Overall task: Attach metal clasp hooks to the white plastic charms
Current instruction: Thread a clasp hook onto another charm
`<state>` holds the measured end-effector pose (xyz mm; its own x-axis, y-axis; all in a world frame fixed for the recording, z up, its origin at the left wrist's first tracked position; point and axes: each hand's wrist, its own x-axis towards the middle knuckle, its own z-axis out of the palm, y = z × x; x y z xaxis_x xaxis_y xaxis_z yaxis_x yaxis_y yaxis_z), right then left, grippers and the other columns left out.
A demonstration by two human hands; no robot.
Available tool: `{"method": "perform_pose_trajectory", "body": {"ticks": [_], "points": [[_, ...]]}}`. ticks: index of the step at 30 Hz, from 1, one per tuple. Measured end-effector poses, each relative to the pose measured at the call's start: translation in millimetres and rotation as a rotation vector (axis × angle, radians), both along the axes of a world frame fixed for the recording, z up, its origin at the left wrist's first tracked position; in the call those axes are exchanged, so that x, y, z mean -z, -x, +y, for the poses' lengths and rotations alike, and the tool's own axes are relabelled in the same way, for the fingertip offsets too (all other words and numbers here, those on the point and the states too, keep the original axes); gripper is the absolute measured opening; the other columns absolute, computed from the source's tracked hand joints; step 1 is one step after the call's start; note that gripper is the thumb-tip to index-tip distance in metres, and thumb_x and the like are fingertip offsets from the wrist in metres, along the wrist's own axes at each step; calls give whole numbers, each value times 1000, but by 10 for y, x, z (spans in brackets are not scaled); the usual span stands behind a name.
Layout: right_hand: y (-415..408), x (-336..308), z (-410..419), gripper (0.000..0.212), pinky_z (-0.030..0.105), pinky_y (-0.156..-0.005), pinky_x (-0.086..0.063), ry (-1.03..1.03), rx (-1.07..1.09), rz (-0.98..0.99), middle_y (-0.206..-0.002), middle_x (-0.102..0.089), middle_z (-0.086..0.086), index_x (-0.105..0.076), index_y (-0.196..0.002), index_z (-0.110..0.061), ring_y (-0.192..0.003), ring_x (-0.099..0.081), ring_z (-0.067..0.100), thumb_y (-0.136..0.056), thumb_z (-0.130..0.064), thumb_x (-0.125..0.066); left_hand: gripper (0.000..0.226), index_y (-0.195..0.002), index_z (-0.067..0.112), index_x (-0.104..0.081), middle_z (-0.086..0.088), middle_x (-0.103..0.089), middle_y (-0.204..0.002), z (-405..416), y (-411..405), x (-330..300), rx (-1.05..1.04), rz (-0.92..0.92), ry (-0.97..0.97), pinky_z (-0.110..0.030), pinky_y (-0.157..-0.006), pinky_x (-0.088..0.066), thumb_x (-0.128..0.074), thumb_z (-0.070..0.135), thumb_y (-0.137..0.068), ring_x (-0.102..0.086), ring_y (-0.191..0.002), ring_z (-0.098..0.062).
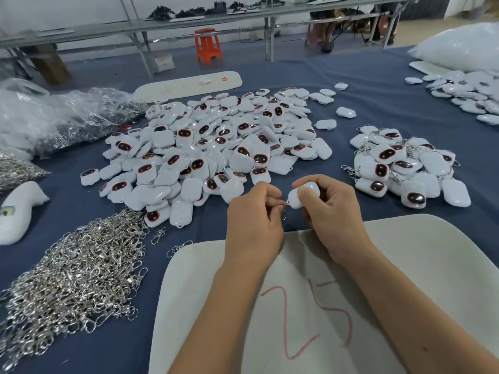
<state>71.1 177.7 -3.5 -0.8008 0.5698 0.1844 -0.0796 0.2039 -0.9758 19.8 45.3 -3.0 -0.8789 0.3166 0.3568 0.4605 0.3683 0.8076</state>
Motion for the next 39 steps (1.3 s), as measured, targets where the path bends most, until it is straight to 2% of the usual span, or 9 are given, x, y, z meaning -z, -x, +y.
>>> {"method": "perform_pose_trajectory", "body": {"ticks": [6,12,15,18,21,26,30,33,39], "points": [[-58,-70,-94,15,16,-55,-42,-358,125,70,-68,-66,-2,-71,-90,-19,-62,-56,13,-89,-6,-62,21,-102,16,-66,0,-74,-88,78,-120,-137,-44,83,154,-45,-82,-55,-65,3,-86,-69,-89,-26],[-63,-96,-152,3,45,-62,-46,-652,47,76,-68,-64,7,-67,-94,-8,-61,-56,26,-94,-7,-64,14,-100,15,-61,-5,-68,-83,96,-166,-205,-84,113,294,-43,-73,-48,-59,10,-87,-62,-83,-33],[-44,-62,-137,9,32,-60,-48,-467,31,88,-72,-67,3,-69,-95,-13,-63,-57,20,-95,-9,-61,12,-93,15,-64,1,-68,-76,68,-143,-152,-105,50,161,-38,-73,-53,-64,6,-85,-65,-76,-22],[-9,-35,-61,15,33,-54,-47,-47,-25,69,-73,-67,3,-72,-101,-11,-59,-53,17,-101,-8,-57,16,-86,15,-69,7,-69,-70,45,-104,-100,-108,-44,-128,-14,-63,-48,-68,-1,-84,-63,-65,-8],[1,-45,-36,18,24,-46,-38,245,-112,130,-71,-61,7,-72,-104,-6,-55,-48,12,-105,-6,-53,18,-84,18,-73,6,-69,-71,48,-61,-76,-21,-233,-321,-15,-66,-48,-69,1,-90,-61,-66,-7],[-1,-48,-27,21,21,-44,-33,387,-153,150,-67,-63,0,-72,-106,-8,-52,-45,12,-105,-8,-51,12,-87,13,-72,6,-68,-72,30,-25,-50,99,-409,-406,-17,-66,-48,-67,8,-96,-59,-67,-7],[0,-53,-45,11,20,-43,-30,368,-123,129,-58,-55,2,-65,-107,-9,-46,-39,14,-104,-7,-54,15,-86,12,-71,7,-69,-71,51,-30,-36,31,-392,-332,-19,-67,-47,-63,8,-98,-59,-65,-5],[2,-50,-61,5,19,-41,-33,353,-80,101,-56,-58,-3,-63,-102,-8,-44,-43,10,-101,-6,-58,15,-83,14,-70,10,-70,-74,11,-43,-50,-20,-131,-99,-17,-69,-47,-64,8,-96,-62,-70,-4],[-6,-3,-65,4,23,-45,-38,184,-2,50,-59,-65,-4,-62,-96,-14,-47,-49,11,-95,-11,-61,11,-91,10,-67,-5,-70,-90,44,-57,-141,-73,122,298,-43,-77,-45,-61,15,-98,-60,-86,-28]]}}
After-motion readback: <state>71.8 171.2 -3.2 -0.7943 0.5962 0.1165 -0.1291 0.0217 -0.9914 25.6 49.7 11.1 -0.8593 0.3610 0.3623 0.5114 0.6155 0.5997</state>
